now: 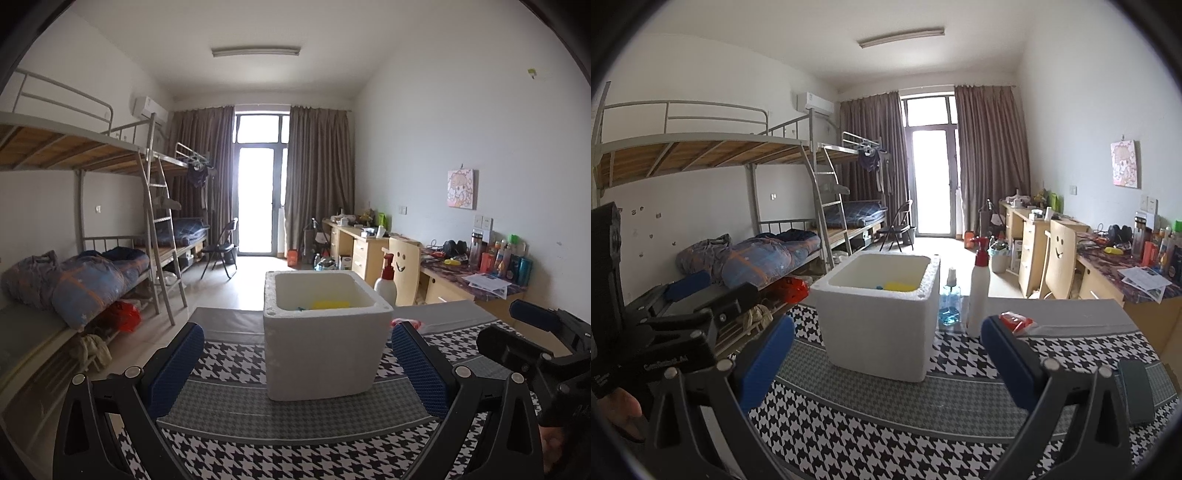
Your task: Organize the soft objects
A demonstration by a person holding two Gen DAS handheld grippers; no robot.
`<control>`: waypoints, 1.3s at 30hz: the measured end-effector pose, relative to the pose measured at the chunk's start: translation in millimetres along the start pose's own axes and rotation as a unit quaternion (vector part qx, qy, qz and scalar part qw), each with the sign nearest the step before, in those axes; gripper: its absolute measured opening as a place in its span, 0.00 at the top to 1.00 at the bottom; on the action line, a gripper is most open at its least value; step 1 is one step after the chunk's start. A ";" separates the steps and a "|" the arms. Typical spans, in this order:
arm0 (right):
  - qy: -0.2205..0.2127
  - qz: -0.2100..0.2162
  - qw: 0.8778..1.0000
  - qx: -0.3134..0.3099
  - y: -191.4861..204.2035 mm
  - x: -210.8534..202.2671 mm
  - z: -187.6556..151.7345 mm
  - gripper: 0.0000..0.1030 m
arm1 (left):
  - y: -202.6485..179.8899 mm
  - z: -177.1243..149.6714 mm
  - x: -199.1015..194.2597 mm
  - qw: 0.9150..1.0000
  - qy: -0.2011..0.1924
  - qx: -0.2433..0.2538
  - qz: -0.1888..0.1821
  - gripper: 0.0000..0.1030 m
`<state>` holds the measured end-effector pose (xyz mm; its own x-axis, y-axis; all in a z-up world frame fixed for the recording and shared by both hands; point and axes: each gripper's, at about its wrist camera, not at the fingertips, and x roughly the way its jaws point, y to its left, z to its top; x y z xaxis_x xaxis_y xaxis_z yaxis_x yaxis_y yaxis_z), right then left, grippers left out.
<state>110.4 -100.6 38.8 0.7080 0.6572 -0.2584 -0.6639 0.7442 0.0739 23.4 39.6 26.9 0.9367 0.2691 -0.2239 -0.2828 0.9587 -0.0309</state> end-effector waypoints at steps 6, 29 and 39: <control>-0.010 0.000 1.000 -0.009 4.2 -9.7 -12.5 0.01 | -2.6 -9.2 -7.3 1.000 -0.002 0.001 -0.006 0.01; -0.036 -0.030 0.999 -0.008 7.1 -43.2 -54.9 0.01 | -7.2 -43.3 -36.0 1.000 -0.015 -0.001 -0.015 0.01; -0.044 -0.044 0.998 -0.006 9.8 -48.6 -65.3 0.01 | -5.9 -50.1 -41.3 1.000 -0.022 0.003 -0.007 0.01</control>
<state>53.7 -133.0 -10.8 0.7823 0.5972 -0.1773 -0.6000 0.7988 0.0437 -23.9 18.2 -12.5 0.9489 0.2591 -0.1800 -0.2681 0.9630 -0.0272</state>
